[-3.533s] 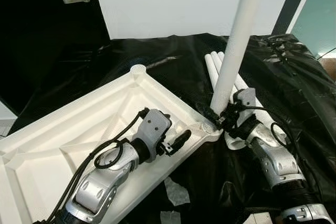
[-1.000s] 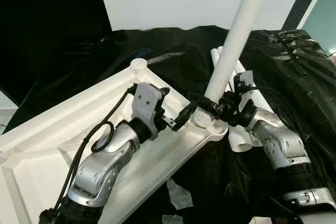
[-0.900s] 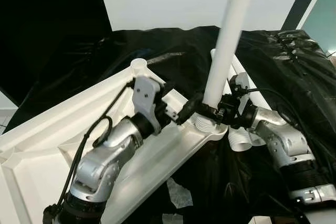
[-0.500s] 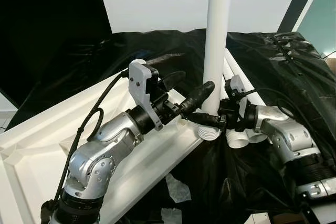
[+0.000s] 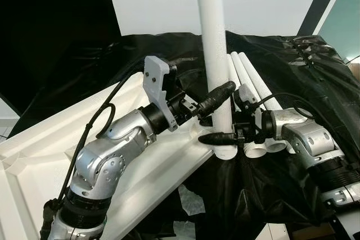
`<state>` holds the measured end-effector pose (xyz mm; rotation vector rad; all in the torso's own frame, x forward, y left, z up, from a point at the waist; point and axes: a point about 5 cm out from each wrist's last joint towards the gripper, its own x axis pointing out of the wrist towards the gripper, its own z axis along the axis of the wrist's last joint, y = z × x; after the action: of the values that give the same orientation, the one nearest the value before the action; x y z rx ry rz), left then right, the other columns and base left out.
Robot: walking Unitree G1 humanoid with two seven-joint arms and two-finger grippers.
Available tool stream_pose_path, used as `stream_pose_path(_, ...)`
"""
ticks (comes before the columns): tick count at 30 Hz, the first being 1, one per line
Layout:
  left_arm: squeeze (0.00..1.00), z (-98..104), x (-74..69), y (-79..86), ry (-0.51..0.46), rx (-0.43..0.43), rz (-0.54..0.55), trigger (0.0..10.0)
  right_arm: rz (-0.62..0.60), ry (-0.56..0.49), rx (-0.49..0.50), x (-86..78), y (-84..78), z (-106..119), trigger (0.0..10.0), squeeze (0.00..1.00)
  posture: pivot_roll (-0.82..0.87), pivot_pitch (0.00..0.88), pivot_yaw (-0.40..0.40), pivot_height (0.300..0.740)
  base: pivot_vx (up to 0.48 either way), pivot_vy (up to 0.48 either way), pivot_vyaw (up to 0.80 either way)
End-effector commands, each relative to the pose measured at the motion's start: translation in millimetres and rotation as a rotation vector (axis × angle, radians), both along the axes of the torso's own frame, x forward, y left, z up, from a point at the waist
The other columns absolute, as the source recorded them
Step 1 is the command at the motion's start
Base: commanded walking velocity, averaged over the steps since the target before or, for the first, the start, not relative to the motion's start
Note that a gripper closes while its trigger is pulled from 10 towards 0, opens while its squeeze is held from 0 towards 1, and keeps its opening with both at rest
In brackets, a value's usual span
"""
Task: Building children table
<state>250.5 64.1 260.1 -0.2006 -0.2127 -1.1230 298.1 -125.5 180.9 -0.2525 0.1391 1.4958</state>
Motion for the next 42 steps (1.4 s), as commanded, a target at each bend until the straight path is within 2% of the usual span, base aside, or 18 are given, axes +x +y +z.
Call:
stream_pose_path(1,0.0,1.1,-6.0,-1.3,-0.037,0.025,-0.151,10.0,0.025,-0.035,-0.025,1.0,0.2,6.1,10.0,0.0,0.07,0.025,0.005,0.74,0.0,0.0,0.0)
stream_pose_path(2,0.0,2.2,-5.7,-0.5,-0.028,0.023,-0.158,8.4,0.034,-0.039,-0.035,0.7,-0.1,5.7,10.0,0.0,0.07,0.025,0.008,0.74,0.0,0.0,0.0)
stream_pose_path(3,0.0,2.2,-5.7,-0.5,-0.028,0.023,-0.158,8.4,0.034,-0.039,-0.035,0.7,-0.1,5.7,10.0,0.0,0.07,0.025,0.008,0.74,0.0,0.0,0.0)
stream_pose_path(4,0.0,2.5,-5.4,0.0,-0.023,0.021,-0.158,4.2,0.036,-0.04,-0.038,0.6,-0.5,5.5,10.0,0.0,0.07,0.025,0.008,0.74,0.0,0.0,0.0)
stream_pose_path(7,0.0,2.6,-5.2,0.5,-0.02,0.02,-0.158,4.2,0.035,-0.041,-0.039,0.6,-0.6,5.4,10.0,0.0,0.07,0.024,0.009,0.74,0.0,0.0,0.0)
stream_pose_path(8,0.0,2.6,-4.8,1.2,-0.018,0.02,-0.156,0.0,0.035,-0.04,-0.042,0.8,-1.3,5.0,10.0,0.0,0.07,0.024,0.01,0.74,0.0,0.0,0.0)
stream_pose_path(16,0.0,2.6,-4.0,1.3,-0.021,0.028,-0.148,0.0,0.007,-0.047,-0.034,4.7,-3.0,6.4,10.0,0.0,0.07,0.021,0.015,0.74,0.0,0.0,0.0)
stream_pose_path(17,0.0,2.8,-3.9,0.3,-0.023,0.033,-0.143,0.0,-0.008,-0.054,-0.025,6.8,-3.1,8.0,10.0,1.0,0.07,0.017,0.016,0.74,0.0,0.0,0.0)
stream_pose_path(25,0.0,7.2,1.5,-2.3,-0.056,0.052,-0.055,0.0,-0.072,-0.074,0.029,12.5,-4.2,14.8,10.0,1.0,0.07,0.011,0.015,0.74,0.0,0.0,0.0)
stream_pose_path(26,0.0,8.5,5.2,-1.8,-0.054,0.052,-0.024,2.0,-0.1,-0.087,0.042,14.4,-4.3,16.5,10.0,1.0,0.07,0.011,0.015,0.74,0.0,0.0,0.0)
stream_pose_path(27,0.0,8.5,5.2,-1.8,-0.054,0.052,-0.024,2.0,-0.1,-0.087,0.042,14.4,-4.3,16.5,10.0,1.0,0.07,0.011,0.015,0.74,0.0,0.0,0.0)
stream_pose_path(28,0.0,12.4,12.6,-1.2,-0.045,0.043,0.041,10.0,-0.172,-0.115,0.07,19.1,-3.7,20.2,10.0,1.0,0.07,0.009,0.013,0.74,0.0,0.0,0.0)
stream_pose_path(29,0.0,15.2,17.6,0.0,-0.041,0.035,0.094,10.0,-0.219,-0.123,0.089,21.6,-2.5,21.4,10.0,0.0,0.07,0.008,0.011,0.74,0.0,0.0,0.0)
stream_pose_path(31,0.0,19.7,25.0,2.8,-0.035,0.017,0.172,10.0,-0.289,-0.145,0.119,25.2,0.1,22.9,10.0,0.0,0.07,0.008,0.011,0.74,0.0,0.0,0.0)
stream_pose_path(35,0.0,27.9,36.3,9.5,-0.001,-0.02,0.299,10.0,-0.504,-0.196,0.133,36.3,7.0,19.2,10.0,0.0,0.07,0.004,0.012,0.74,0.0,0.0,0.0)
stream_pose_path(39,0.0,29.9,41.0,11.5,0.033,-0.04,0.352,10.0,-0.56,-0.214,0.136,37.1,11.4,17.9,10.0,0.0,0.07,0.005,0.013,0.74,0.0,0.0,0.0)
stream_pose_path(42,0.0,31.1,47.8,13.5,0.077,-0.049,0.438,10.0,-0.686,-0.263,0.146,38.7,22.4,17.1,10.0,0.0,0.08,0.007,0.014,0.74,0.0,0.0,0.0)
